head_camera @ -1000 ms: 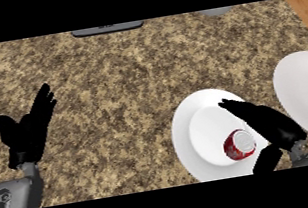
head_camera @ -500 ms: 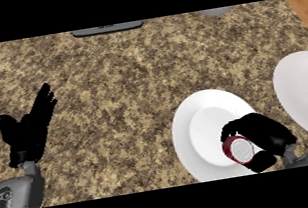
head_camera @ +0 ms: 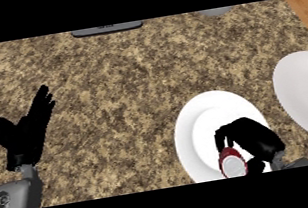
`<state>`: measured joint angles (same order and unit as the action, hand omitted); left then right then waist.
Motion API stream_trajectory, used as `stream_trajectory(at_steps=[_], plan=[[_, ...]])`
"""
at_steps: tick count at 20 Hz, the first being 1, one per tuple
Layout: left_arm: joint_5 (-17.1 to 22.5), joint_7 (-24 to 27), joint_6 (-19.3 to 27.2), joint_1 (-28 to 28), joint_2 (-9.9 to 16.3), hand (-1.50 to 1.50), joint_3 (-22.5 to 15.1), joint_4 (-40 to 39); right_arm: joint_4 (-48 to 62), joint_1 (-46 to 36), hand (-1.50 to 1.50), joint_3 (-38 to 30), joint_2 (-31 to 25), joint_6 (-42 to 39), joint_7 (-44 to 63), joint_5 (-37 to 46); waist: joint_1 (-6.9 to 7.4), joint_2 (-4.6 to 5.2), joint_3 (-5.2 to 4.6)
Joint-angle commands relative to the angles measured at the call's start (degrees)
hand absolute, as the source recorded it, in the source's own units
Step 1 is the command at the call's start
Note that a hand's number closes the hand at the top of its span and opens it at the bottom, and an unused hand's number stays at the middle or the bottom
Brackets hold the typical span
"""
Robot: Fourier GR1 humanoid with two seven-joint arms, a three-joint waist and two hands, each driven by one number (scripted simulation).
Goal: Pick the can from the plate and place it in the plate
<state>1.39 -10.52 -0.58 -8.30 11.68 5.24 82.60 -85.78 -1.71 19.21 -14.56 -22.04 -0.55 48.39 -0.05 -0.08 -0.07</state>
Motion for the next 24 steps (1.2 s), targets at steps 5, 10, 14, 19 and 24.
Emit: stream_trajectory(at_steps=[5, 10, 14, 19, 24], plan=[[-1.0, -0.2, 0.3, -0.6, -0.5, 0.0, -0.3, -0.3, -1.1, -2.6, 1.5, -1.2, 9.9, 11.1, 11.4, 6.0, -0.05, 0.03, 0.06], [0.1, 1.8, -0.6, 0.6, 0.6, 0.0, 1.5, -0.9, -10.2, 0.0, 1.5, -1.6, 9.4, 22.8, 12.8, 12.7, -0.64, -0.18, 0.04], [-1.5, 1.8, 1.3, 2.3, -1.9, 0.0, -0.5, -0.1, -15.5, 0.3, 1.5, -5.9, 8.0, 33.4, 13.6, 18.0, -0.89, -0.3, 0.08], [-0.1, -2.1, -0.4, -2.1, 1.0, 0.0, 1.2, 0.1, -25.8, 5.3, 1.5, -10.1, 7.7, 35.2, 18.8, 20.1, -0.89, -0.14, 0.07], [-0.6, -1.6, 0.0, 0.0, -0.3, 0.0, 0.4, 2.1, -27.6, 4.5, 1.5, -20.8, 5.5, 32.9, 18.5, 8.6, -0.22, -0.02, 0.1]])
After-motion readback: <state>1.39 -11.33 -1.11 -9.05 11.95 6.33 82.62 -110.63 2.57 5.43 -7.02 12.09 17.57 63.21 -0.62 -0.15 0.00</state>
